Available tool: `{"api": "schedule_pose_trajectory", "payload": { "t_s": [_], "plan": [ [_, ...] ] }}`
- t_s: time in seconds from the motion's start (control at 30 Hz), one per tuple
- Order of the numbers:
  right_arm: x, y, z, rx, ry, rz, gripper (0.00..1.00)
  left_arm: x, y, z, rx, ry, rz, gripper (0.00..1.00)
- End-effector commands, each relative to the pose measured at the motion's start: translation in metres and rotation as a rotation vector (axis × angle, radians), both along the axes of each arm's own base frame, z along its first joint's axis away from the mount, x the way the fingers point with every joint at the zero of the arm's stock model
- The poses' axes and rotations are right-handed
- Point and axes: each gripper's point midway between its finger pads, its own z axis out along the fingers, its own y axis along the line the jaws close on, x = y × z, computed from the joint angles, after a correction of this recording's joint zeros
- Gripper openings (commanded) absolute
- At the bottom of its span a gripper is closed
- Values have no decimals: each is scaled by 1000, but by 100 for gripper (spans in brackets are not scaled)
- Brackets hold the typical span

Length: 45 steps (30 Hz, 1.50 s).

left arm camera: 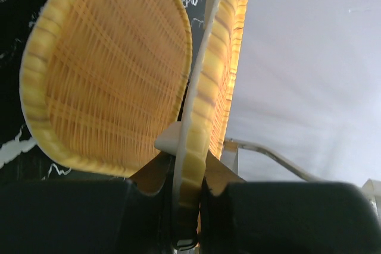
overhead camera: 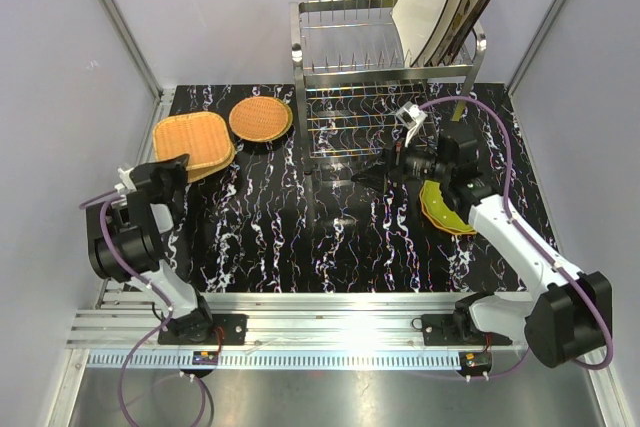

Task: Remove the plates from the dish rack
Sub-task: Place the plate on the table

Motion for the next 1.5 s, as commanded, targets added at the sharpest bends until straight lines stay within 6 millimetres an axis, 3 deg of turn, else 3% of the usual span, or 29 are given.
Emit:
{"api": "schedule_pose_trajectory", "payload": {
  "t_s": [0.0,0.47,0.83,1.47],
  "plan": [
    [11,-2,7,12,-34,-28,100,26,23,72,65,-257,69,0],
    [17,-1,4,8,-23,-28,100,37,35,35,32,-175,120,0],
    [20,-1,3,10,-20,-33,100,45,37,27,2,-166,129,4],
    [21,-3,7,17,-32,-40,100,58,21,13,-34,-90,127,20]
  ]
}}
